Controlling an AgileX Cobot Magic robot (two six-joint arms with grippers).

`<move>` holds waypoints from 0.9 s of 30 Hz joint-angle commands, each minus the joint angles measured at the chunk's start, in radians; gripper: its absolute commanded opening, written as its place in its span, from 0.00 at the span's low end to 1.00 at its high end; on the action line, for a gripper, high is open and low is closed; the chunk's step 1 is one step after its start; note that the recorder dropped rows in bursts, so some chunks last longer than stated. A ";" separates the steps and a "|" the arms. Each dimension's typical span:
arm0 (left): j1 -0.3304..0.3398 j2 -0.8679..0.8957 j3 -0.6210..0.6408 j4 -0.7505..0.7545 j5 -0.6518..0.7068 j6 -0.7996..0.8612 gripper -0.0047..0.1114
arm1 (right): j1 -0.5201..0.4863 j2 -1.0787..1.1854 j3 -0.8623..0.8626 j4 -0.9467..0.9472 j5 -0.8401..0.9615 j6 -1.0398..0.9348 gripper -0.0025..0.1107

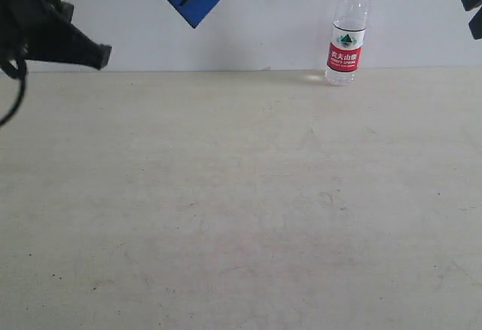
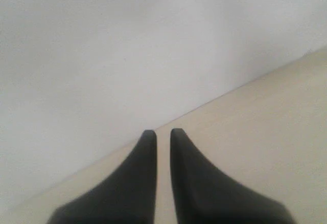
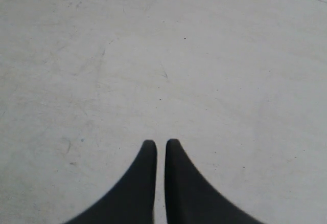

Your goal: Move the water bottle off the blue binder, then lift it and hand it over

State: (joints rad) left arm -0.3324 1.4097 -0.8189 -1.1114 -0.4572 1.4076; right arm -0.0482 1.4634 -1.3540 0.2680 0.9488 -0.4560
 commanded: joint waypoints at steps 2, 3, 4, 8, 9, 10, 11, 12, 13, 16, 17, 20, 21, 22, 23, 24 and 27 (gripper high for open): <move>0.150 0.086 -0.006 0.123 -0.071 -0.162 0.08 | -0.002 -0.010 -0.006 -0.004 -0.001 0.003 0.02; 0.249 0.057 0.005 0.110 -0.007 -0.175 0.08 | -0.002 -0.010 -0.006 -0.002 0.000 0.003 0.02; 0.347 0.023 0.019 0.129 0.074 -0.175 0.08 | -0.002 -0.010 -0.006 0.015 0.000 0.003 0.02; 0.503 -0.078 0.046 0.152 0.273 -0.237 0.08 | -0.002 -0.010 -0.006 0.060 -0.002 0.003 0.02; 0.520 -0.123 0.051 0.152 0.308 -0.258 0.08 | -0.002 -0.010 -0.006 0.073 -0.002 0.003 0.02; 0.524 -0.177 0.058 0.152 0.336 -0.258 0.08 | -0.002 -0.010 -0.006 0.084 -0.002 0.001 0.02; 0.524 -0.237 0.062 0.152 0.367 -0.267 0.08 | -0.002 -0.010 -0.006 0.089 -0.002 0.001 0.02; 0.524 -0.375 0.062 0.152 0.446 -0.285 0.08 | -0.002 -0.010 -0.006 0.089 0.004 0.001 0.02; 0.524 -0.434 0.062 0.152 0.487 -0.300 0.08 | -0.002 -0.010 -0.006 0.094 0.010 0.001 0.02; 0.524 -0.640 0.075 0.152 0.634 -0.319 0.08 | -0.002 -0.024 -0.006 0.110 0.019 -0.010 0.02; 0.524 -0.705 0.087 0.152 0.670 -0.317 0.08 | -0.002 -0.039 -0.006 0.133 0.009 -0.023 0.02; 0.524 -0.934 0.166 0.152 0.691 -0.317 0.08 | -0.002 -0.183 -0.006 0.277 -0.118 -0.153 0.02; 0.524 -0.972 0.184 0.152 0.677 -0.317 0.08 | -0.002 -0.243 -0.006 0.291 -0.154 -0.185 0.02; 0.524 -1.017 0.207 0.152 0.646 -0.319 0.08 | -0.002 -0.307 -0.006 0.288 -0.193 -0.214 0.02; 0.524 -1.059 0.228 0.152 0.608 -0.329 0.08 | -0.002 -0.371 -0.006 0.262 -0.221 -0.226 0.02; 0.524 -1.090 0.245 0.152 0.572 -0.336 0.08 | -0.002 -0.422 -0.006 0.230 -0.232 -0.226 0.02; 0.524 -1.184 0.313 0.152 0.443 -0.339 0.08 | -0.002 -0.598 0.015 0.110 -0.180 -0.202 0.02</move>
State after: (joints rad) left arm 0.1881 0.2962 -0.5567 -0.9614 0.0948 1.0828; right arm -0.0482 1.0051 -1.3540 0.4625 0.7379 -0.6578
